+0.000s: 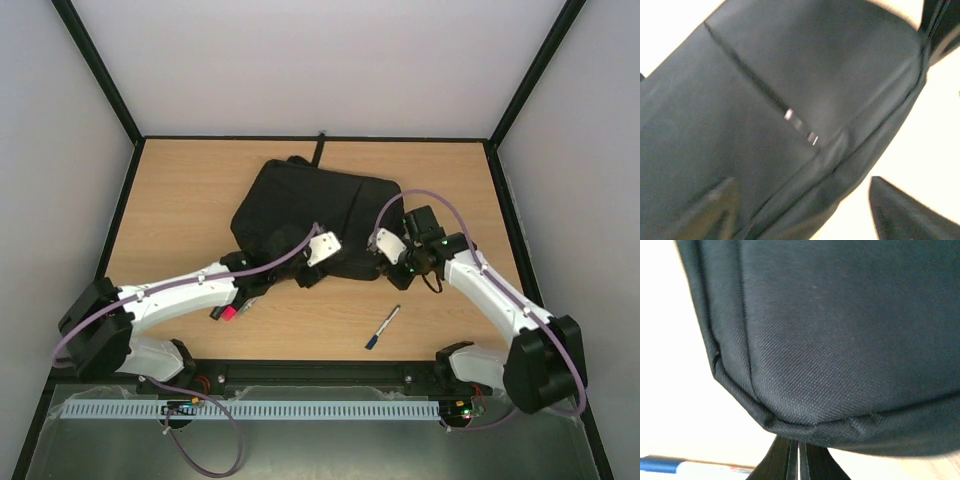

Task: Pack the student bag
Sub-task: Zip the student bag at the center of the board.

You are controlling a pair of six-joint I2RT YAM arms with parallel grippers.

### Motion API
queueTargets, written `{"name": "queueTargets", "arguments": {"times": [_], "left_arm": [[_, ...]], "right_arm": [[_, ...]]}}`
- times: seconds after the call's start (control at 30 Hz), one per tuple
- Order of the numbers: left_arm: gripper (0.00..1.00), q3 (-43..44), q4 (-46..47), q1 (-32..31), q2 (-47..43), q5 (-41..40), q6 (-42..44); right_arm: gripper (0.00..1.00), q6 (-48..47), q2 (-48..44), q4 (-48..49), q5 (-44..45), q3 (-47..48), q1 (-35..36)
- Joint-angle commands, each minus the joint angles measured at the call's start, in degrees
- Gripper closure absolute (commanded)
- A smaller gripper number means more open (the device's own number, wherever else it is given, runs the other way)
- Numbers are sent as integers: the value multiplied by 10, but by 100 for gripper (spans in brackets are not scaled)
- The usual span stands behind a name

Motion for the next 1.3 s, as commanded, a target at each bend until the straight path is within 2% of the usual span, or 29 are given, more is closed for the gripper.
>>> {"name": "queueTargets", "arguments": {"times": [0.0, 0.17, 0.33, 0.37, 0.47, 0.53, 0.6, 0.67, 0.8, 1.03, 1.2, 1.27], "left_arm": [[2, -20, 56, -38, -41, -49, -35], [0, -47, 118, -56, -53, -131, -127], [0, -100, 201, -54, -75, -223, -236], [1, -107, 206, -51, -78, -215, -234], [3, -113, 209, -46, -91, -98, -188], [9, -117, 197, -59, -94, -67, -153], [15, -126, 184, -97, -93, -90, -102], [17, -140, 183, -151, -85, -126, -48], [20, -131, 163, -208, -33, -174, -15], [27, -133, 216, -214, 17, -182, 5], [35, -105, 230, -213, 71, -182, 33], [41, -99, 241, -213, 88, -182, 46]], "right_arm": [[99, 40, -53, -86, -63, -8, 64], [99, 59, -51, -81, -72, -15, 128], [99, 51, -15, -71, -73, -12, 132], [99, 50, -7, -68, -69, -10, 132], [99, 47, 12, -67, -70, -2, 132], [99, 46, 17, -68, -72, 2, 132], [99, 44, 19, -71, -73, 6, 132], [99, 42, 19, -71, -71, 7, 131], [99, 43, 17, -73, -75, 8, 131], [99, 44, 16, -77, -84, 6, 131], [99, 45, 15, -80, -92, 6, 131], [99, 44, 16, -80, -94, 6, 131]]}}
